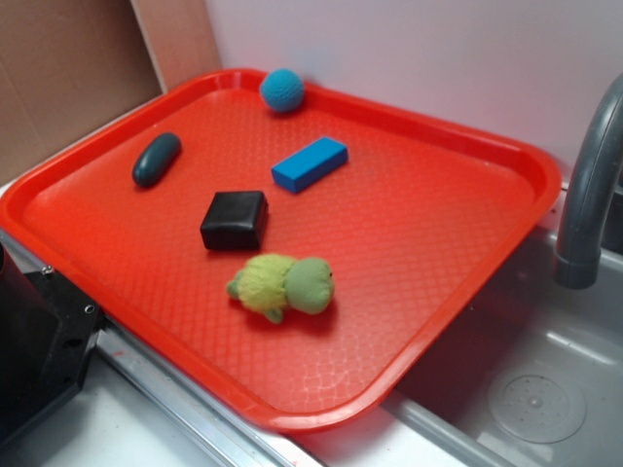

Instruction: Grab the green animal.

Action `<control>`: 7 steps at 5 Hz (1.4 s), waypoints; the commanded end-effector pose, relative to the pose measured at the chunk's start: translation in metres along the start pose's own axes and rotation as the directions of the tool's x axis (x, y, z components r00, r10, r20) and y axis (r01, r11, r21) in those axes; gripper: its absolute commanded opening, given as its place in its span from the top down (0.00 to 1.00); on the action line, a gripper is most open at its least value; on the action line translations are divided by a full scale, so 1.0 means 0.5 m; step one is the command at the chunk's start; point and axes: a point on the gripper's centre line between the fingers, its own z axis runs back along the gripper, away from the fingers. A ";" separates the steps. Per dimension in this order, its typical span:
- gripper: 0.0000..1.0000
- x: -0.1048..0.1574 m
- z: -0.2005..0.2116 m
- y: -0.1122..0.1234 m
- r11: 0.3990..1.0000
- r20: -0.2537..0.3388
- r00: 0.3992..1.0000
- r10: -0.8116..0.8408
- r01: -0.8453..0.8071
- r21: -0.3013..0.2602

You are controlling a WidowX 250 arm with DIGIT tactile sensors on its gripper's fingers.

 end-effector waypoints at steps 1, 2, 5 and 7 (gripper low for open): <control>0.00 0.000 0.000 0.000 1.000 0.000 1.000 0.000 0.000 0.000; 0.00 -0.006 0.000 -0.001 0.999 0.009 1.000 -0.028 0.028 -0.017; 0.00 0.044 -0.079 -0.034 0.947 0.057 0.945 -0.321 0.321 0.001; 0.00 0.075 -0.194 -0.154 0.791 0.118 0.786 -0.607 0.612 -0.011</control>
